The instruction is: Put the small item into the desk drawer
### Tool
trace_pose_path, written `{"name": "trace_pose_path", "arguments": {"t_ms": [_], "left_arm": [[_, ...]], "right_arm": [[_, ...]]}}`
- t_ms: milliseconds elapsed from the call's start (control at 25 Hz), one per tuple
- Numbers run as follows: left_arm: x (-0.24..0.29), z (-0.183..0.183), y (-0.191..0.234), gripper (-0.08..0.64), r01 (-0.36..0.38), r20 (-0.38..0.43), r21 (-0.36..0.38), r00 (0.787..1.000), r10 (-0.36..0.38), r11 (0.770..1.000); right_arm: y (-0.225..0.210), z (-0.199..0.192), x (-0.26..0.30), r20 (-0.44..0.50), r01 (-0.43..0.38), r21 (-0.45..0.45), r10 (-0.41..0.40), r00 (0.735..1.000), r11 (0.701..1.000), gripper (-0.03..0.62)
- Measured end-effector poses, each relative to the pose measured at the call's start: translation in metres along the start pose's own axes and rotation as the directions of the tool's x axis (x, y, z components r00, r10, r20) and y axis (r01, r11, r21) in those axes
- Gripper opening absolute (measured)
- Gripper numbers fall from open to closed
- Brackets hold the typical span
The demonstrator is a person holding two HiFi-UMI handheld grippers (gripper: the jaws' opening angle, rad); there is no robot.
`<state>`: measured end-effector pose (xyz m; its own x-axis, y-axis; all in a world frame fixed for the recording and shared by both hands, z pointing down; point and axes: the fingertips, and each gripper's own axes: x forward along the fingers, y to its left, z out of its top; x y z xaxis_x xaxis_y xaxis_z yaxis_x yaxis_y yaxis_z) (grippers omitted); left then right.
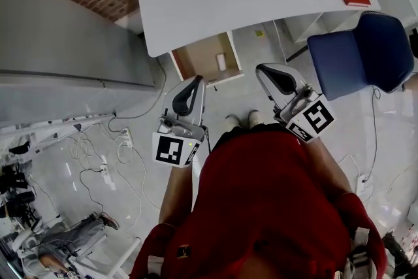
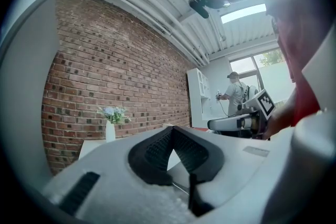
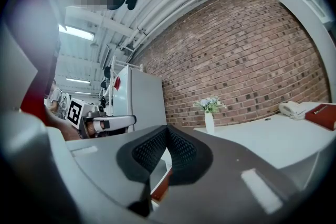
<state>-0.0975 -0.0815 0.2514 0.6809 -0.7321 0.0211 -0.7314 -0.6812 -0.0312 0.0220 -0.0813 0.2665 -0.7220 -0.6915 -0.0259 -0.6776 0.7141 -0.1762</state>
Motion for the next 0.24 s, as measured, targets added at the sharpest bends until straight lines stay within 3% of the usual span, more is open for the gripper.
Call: {"name": "trace_pose_path", "arguments": {"t_ms": [240], "left_arm": [[-0.0005, -0.0017, 0.0004, 0.005, 0.001, 0.002, 0.005, 1.000, -0.001, 1.000]], "right_arm": [[0.0007, -0.0032, -0.0019, -0.004, 0.001, -0.003, -0.001, 1.000, 1.000, 0.011]]}}
